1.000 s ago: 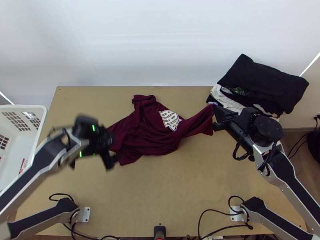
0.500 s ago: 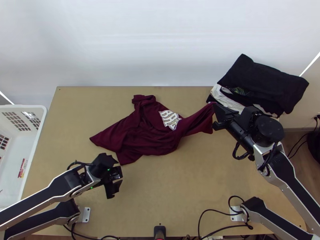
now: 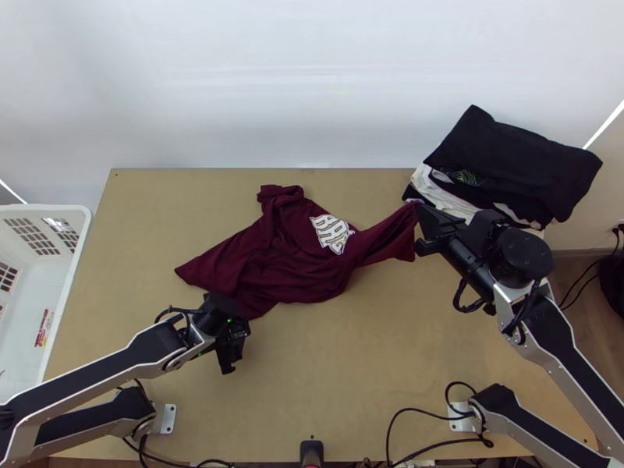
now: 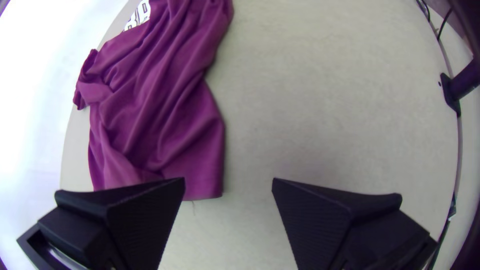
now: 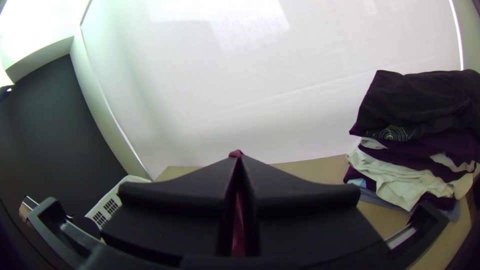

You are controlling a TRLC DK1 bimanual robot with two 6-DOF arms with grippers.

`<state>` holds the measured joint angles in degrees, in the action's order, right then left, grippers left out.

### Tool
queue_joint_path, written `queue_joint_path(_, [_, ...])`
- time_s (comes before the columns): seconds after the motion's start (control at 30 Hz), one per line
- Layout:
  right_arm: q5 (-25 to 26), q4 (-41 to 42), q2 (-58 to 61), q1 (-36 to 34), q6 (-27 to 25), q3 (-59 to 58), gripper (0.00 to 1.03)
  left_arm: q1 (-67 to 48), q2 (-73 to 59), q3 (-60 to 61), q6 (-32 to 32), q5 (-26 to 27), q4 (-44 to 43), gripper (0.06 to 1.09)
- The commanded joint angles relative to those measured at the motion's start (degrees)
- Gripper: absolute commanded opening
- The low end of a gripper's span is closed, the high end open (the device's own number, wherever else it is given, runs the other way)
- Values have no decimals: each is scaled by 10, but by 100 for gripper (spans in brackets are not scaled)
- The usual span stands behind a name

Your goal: Fold the t-shirt

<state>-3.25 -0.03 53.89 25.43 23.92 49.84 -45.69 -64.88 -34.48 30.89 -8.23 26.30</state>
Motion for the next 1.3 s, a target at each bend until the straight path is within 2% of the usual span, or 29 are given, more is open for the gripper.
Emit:
queue_joint_path(0.0, [3, 10, -15, 1, 2, -9, 3, 15, -18, 16, 22, -2, -13, 91])
queue_joint_path(0.33, [3, 10, -16, 1, 2, -13, 3, 58, -55, 20, 58, -1, -58, 91])
queue_joint_path(0.67, [3, 10, -13, 1, 2, -13, 3, 60, -77, 27, 57, 4, -89, 91])
queue_joint_path(0.73, [3, 10, -12, 0, 2, -13, 3, 55, -79, 31, 58, 4, -102, 82])
queue_joint_path(0.8, [3, 10, -12, -1, 2, -13, 3, 47, -69, 41, 61, 8, -121, 54])
queue_joint_path(0.87, [3, 10, -12, -1, 2, -13, 3, 37, -57, 52, 69, 10, -143, 15])
queue_joint_path(0.9, [3, 10, -12, -2, 2, -13, 3, 28, -58, 54, 77, 13, -142, 10])
queue_joint_path(1.0, [3, 10, -12, -5, 5, -13, 3, 24, -69, 54, 73, 13, -131, 10])
queue_joint_path(1.07, [3, 10, -12, -11, 6, -13, 3, 32, -75, 40, 48, 13, -125, 10])
queue_joint_path(1.27, [3, 12, -7, -28, 6, -12, 3, 100, -65, -75, -12, 16, -70, 10])
